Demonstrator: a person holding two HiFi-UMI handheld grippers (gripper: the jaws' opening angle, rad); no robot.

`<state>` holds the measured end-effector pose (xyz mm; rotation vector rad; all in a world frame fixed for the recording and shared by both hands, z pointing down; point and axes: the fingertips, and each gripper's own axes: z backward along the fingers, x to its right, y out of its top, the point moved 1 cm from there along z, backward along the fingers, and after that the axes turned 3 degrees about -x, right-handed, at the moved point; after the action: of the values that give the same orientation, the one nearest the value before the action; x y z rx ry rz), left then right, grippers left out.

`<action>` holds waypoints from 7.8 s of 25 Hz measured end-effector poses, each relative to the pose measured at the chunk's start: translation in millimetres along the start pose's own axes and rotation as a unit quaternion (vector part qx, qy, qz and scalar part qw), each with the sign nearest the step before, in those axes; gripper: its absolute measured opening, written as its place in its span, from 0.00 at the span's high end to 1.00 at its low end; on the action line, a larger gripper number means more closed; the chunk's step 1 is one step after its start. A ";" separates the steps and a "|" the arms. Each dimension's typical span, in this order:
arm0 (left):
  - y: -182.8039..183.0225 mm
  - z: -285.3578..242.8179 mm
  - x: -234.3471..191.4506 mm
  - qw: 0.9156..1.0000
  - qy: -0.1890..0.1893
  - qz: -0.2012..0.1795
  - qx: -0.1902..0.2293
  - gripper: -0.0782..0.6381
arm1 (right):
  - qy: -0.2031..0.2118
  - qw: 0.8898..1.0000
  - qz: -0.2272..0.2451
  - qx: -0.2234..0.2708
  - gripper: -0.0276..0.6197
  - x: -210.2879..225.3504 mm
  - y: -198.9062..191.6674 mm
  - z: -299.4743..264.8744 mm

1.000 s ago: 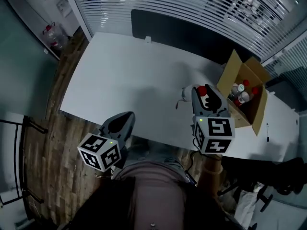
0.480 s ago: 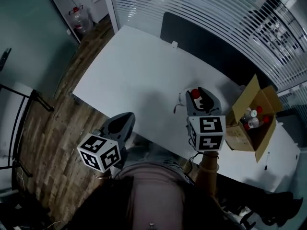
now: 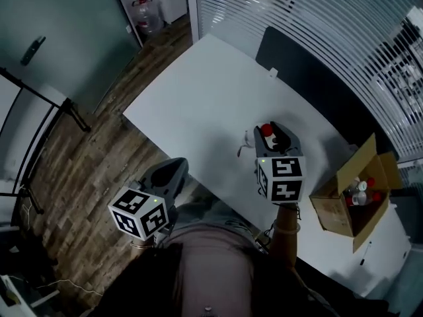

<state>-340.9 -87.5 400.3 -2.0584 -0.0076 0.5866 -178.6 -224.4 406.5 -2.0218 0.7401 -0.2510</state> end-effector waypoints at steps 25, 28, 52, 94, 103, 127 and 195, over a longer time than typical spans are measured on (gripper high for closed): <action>-8.0 41.7 -28.5 0.995 0.091 0.029 0.025 0.88 | 0.062 0.998 0.013 0.004 0.70 -36.2 -3.1 -76.7; -7.0 40.8 -28.8 0.995 0.089 0.029 0.025 0.88 | 0.065 0.998 0.011 0.003 0.69 -37.3 -2.3 -76.6; 4.1 23.3 -24.3 0.999 0.035 0.005 0.018 0.88 | 0.048 0.999 0.015 -0.011 0.69 -35.3 -4.5 -65.7; 2.4 -45.9 70.0 0.968 -0.213 -0.111 -0.078 0.88 | -0.191 0.968 -0.162 -0.014 0.89 27.2 -81.8 111.7; -11.4 -48.6 92.3 0.970 -0.199 -0.115 -0.075 0.88 | -0.182 0.971 -0.157 0.001 0.89 33.8 -87.6 141.3; -73.1 -60.3 247.6 0.978 -0.171 -0.104 -0.056 0.88 | -0.159 0.980 -0.116 0.035 0.89 119.2 -141.0 274.6; -67.1 -248.4 325.1 0.934 -0.256 -0.143 -0.207 0.88 | -0.216 0.947 -0.229 -0.056 0.74 305.0 -209.5 231.2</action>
<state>63.3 -175.4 429.0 -2.1820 -0.7827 0.9812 252.9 -161.7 421.3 -2.2334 0.0038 -0.0227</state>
